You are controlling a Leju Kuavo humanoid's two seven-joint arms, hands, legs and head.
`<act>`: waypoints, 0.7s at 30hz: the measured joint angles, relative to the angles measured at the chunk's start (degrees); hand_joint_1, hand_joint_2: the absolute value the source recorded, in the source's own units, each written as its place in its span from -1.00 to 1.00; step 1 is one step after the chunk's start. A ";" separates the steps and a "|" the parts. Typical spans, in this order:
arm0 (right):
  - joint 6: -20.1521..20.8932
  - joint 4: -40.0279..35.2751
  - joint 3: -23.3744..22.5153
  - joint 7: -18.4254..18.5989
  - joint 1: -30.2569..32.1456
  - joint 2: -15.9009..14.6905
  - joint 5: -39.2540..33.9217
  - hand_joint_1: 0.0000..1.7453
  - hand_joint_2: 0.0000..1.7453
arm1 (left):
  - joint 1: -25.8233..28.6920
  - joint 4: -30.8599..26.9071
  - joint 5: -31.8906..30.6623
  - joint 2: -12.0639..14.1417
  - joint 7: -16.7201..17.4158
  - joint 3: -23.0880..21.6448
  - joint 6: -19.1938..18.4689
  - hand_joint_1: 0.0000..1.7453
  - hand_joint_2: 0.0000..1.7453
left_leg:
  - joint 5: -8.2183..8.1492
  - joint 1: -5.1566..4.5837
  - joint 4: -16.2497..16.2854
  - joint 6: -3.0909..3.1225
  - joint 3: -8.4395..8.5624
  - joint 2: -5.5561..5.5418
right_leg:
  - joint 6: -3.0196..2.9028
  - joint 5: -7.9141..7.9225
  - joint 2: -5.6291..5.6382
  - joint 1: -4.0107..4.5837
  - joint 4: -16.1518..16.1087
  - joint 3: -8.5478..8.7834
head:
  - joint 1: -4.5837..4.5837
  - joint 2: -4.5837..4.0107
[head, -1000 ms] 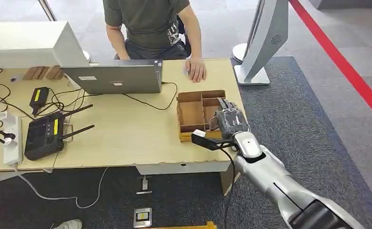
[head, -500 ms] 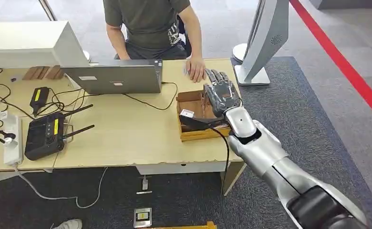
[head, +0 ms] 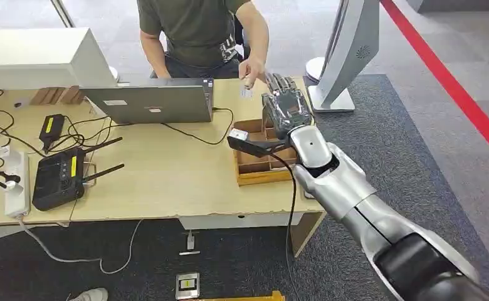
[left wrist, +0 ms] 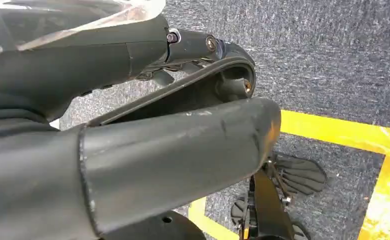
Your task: Pass the card to the sensor for recognition and then transmit it.
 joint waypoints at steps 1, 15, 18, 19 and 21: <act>0.27 0.64 0.07 0.46 -0.68 0.11 0.31 1.00 1.00 | 0.00 0.00 -0.16 0.00 -0.09 0.00 -0.04 -1.00 -1.00 | 0.00 0.00 0.00 0.00 0.00 0.00 | 0.00 0.00 0.00 0.00 0.00 0.00 | 0.00 0.00; 6.14 2.73 -0.09 3.85 -4.57 -0.15 4.29 1.00 1.00 | -0.06 0.00 -0.22 -0.37 0.28 -0.85 -0.53 -1.00 -1.00 | 0.00 0.00 0.01 -0.01 -0.02 0.00 | 0.00 0.00 0.01 0.01 0.00 -0.01 | 0.00 0.00; 6.23 2.73 -0.07 3.85 -4.57 0.24 4.50 1.00 1.00 | -0.08 0.00 -0.22 -0.57 0.33 -0.85 -0.48 -1.00 -1.00 | 0.00 0.01 0.01 -0.01 -0.01 0.00 | 0.00 0.00 0.01 0.01 0.00 -0.02 | 0.00 0.00; 6.32 2.71 -0.07 3.83 -4.55 0.28 4.72 1.00 1.00 | -0.08 0.00 -0.20 -0.63 0.50 -0.85 -0.35 -1.00 -1.00 | 0.00 0.01 0.01 -0.01 -0.01 0.00 | 0.00 0.00 0.01 0.01 0.00 -0.01 | -0.02 0.00; 6.62 2.67 -0.07 3.83 -4.50 0.39 4.99 1.00 1.00 | -0.05 0.00 -0.05 -0.74 0.87 -0.85 -0.09 -1.00 -1.00 | 0.00 0.01 0.01 0.00 -0.01 0.00 | 0.00 0.00 0.01 0.01 0.00 -0.01 | 0.00 0.00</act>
